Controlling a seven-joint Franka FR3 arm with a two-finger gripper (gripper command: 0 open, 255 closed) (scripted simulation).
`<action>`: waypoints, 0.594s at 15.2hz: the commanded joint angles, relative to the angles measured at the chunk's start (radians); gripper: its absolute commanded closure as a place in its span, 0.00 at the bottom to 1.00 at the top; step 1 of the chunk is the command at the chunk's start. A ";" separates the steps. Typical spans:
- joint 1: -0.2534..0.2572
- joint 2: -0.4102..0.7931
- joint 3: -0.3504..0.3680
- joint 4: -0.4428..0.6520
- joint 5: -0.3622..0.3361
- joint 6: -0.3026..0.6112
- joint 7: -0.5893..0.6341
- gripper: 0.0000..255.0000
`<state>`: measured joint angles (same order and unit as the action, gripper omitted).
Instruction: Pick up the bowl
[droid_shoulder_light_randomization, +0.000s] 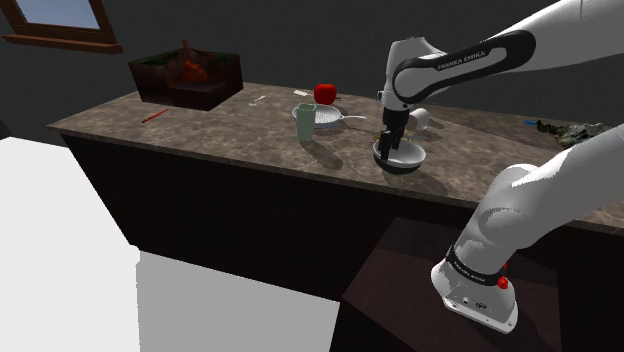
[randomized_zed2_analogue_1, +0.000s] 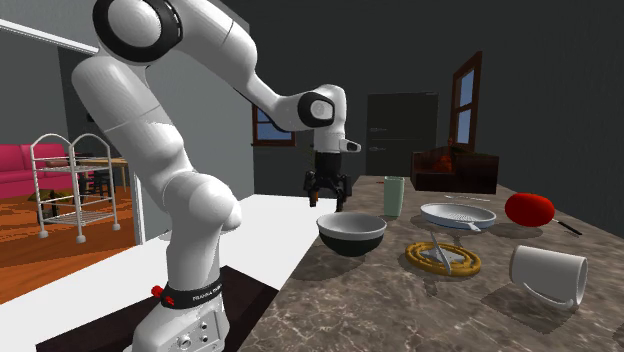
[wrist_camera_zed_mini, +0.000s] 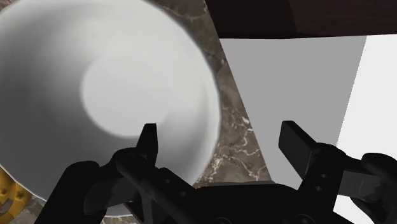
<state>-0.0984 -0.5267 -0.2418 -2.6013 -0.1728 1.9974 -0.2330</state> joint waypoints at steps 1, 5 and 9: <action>-0.001 0.012 -0.004 -0.017 -0.003 0.029 -0.001 0.00; -0.002 0.006 -0.004 -0.021 -0.003 0.028 0.000 1.00; -0.001 0.006 -0.003 -0.021 -0.003 0.028 0.000 1.00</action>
<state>-0.0997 -0.5209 -0.2449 -2.6215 -0.1758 2.0252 -0.2325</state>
